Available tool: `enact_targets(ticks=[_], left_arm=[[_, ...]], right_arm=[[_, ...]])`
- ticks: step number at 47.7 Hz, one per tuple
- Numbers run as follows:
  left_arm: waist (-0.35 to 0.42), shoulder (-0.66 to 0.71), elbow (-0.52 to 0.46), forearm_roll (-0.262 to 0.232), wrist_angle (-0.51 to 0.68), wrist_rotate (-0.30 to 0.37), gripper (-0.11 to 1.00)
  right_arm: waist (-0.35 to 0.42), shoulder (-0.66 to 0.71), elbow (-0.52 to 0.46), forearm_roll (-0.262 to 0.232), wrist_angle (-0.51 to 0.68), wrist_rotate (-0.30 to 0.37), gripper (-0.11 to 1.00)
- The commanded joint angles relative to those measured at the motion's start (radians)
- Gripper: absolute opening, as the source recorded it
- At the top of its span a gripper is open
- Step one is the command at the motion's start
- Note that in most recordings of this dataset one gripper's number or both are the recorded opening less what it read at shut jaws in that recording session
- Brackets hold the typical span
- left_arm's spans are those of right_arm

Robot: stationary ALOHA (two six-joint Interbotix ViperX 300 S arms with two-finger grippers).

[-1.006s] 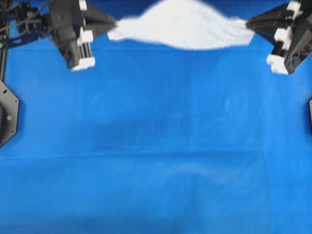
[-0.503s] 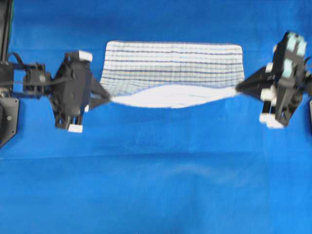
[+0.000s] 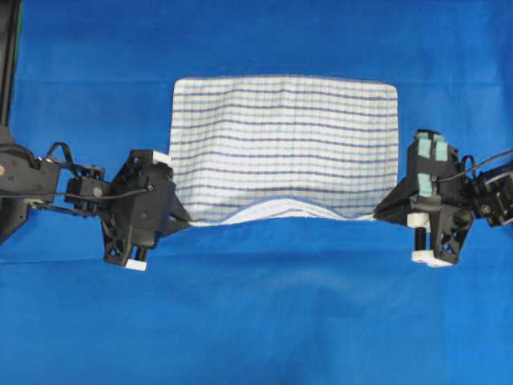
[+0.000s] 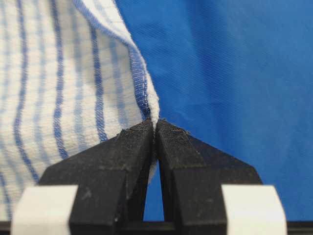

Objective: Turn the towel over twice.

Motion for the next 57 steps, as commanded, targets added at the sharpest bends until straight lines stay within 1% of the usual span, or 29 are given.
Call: enact_targets(ticks=[1,4,17,20,25,28,32,33,34,39,41,43,45,49,52,57], left_arm=[[-0.014,0.000,-0.015,0.000,-0.011,-0.021,0.03],[-0.017,0.000,-0.011,0.000,-0.011,-0.037,0.03],[-0.017,-0.002,-0.008,0.000,0.003,-0.032,0.03],[-0.017,-0.002,-0.008,0.000,0.012,-0.032,0.06],[-0.017,0.002,-0.009,-0.002,0.029,-0.035,0.15],[-0.017,0.002,-0.011,0.000,0.046,-0.038,0.24],[-0.017,0.002,-0.012,-0.002,0.063,-0.037,0.43],[-0.017,0.002,-0.012,0.000,0.067,-0.037,0.47],[-0.017,0.002,-0.012,-0.002,0.072,-0.037,0.51],[-0.015,0.000,-0.017,0.000,0.089,-0.034,0.67],[-0.017,-0.003,-0.020,-0.002,0.095,-0.032,0.71],[-0.017,-0.008,-0.023,0.000,0.100,-0.032,0.71],[-0.017,-0.014,-0.026,0.000,0.104,-0.032,0.71],[-0.017,-0.040,-0.035,0.000,0.121,-0.034,0.71],[-0.017,-0.061,-0.043,0.000,0.133,-0.032,0.71],[-0.017,-0.109,-0.057,0.000,0.144,-0.031,0.70]], right_arm=[[0.021,0.021,-0.006,0.002,-0.028,0.008,0.08],[0.028,0.034,-0.005,0.003,-0.040,0.012,0.08],[0.028,0.049,0.000,0.014,-0.044,0.014,0.08],[0.028,0.049,0.000,0.014,-0.044,0.014,0.08],[0.028,0.049,0.000,0.015,-0.046,0.014,0.08],[0.029,0.049,0.000,0.018,-0.044,0.014,0.08],[0.032,0.049,-0.003,0.025,-0.043,0.014,0.09],[0.034,0.049,-0.003,0.028,-0.043,0.014,0.10],[0.034,0.049,-0.005,0.029,-0.043,0.014,0.14],[0.041,0.049,-0.006,0.032,-0.031,0.014,0.46],[0.041,0.049,-0.011,0.032,-0.017,0.014,0.58],[0.041,0.046,-0.014,0.032,0.002,0.014,0.66],[0.041,0.041,-0.021,0.032,0.026,0.012,0.68],[0.043,0.020,-0.040,0.029,0.074,0.006,0.63],[0.041,-0.009,-0.055,0.023,0.110,-0.002,0.62],[0.041,-0.075,-0.077,-0.011,0.156,-0.003,0.63]])
